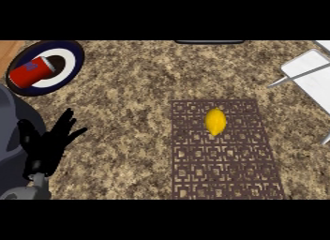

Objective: Pick the cupcake from the placemat and place it in the tiered shelf

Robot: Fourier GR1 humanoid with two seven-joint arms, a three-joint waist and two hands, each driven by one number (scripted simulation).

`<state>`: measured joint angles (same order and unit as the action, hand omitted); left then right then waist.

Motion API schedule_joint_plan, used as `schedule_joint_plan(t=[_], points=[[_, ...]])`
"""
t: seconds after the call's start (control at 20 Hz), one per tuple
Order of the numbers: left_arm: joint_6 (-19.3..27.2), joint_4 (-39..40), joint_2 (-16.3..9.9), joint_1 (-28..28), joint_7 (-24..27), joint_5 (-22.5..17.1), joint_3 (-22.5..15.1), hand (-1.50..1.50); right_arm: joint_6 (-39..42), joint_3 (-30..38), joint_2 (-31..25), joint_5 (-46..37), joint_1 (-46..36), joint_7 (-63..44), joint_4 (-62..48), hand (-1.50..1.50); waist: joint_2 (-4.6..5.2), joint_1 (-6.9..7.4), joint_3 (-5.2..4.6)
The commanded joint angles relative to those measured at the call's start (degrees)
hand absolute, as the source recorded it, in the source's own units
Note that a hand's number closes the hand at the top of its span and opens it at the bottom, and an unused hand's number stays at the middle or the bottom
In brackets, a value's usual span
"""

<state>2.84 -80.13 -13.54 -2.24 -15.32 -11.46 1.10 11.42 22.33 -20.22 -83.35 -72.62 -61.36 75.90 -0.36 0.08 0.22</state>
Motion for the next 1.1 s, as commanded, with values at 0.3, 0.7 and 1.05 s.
schedule_joint_plan(t=[0.3,0.7,1.05], points=[[-0.5,1.9,0.2,0.2,-0.8,0.4,0.6,0.0,6.2,6.4,-7.6,5.2,-0.3,3.3,-8.5,1.5,0.39,0.22,-0.25],[-0.7,6.0,1.0,-2.1,0.5,2.0,0.6,0.0,1.7,7.8,-12.3,8.1,5.5,9.8,-12.7,1.5,0.53,0.01,-0.24],[0.8,0.7,2.5,0.0,-2.3,2.8,-0.8,0.0,-5.4,7.7,-15.8,9.2,7.4,13.6,-20.2,1.5,0.53,0.53,-0.22]])
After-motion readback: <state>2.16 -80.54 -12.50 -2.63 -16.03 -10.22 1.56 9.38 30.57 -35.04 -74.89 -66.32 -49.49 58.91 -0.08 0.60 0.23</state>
